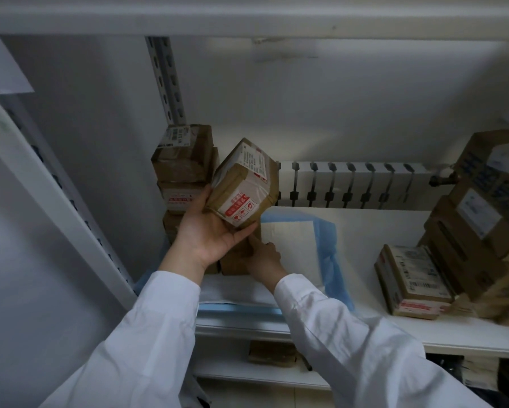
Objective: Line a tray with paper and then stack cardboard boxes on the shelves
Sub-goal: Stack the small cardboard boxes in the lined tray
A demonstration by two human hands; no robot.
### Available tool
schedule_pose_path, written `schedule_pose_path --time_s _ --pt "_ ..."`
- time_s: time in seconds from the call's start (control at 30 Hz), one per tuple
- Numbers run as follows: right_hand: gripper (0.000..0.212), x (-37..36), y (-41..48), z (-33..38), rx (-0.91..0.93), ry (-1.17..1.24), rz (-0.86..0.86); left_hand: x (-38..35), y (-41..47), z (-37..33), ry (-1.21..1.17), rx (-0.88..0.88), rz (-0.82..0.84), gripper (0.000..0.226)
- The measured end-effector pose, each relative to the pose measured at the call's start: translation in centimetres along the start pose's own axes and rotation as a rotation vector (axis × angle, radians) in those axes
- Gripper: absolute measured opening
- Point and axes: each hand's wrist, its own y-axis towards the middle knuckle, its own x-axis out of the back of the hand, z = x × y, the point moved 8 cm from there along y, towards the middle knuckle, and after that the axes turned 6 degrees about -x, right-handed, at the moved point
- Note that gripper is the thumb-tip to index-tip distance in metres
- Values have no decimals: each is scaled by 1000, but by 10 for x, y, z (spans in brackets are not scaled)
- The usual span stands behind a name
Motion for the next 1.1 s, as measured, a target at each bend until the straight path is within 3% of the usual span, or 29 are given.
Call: schedule_pose_path --time_s 0.3,0.57,0.77,0.97,1.1 --pt "49 22 -13 -14 -13 101 -25 -6 2 16 8 18 -4 50" --pt "47 73 -22 -54 -74 147 -189 -23 11 61 27 98 8 49" --pt "48 124 -38 -112 -208 61 -413 -36 21 106 56 173 -21 42" --pt "64 163 -60 -179 -466 -119 -553 -38 26 155 77 300 -106 48" --pt "82 170 -71 -211 -564 -222 -472 -42 28 179 76 342 -136 49"
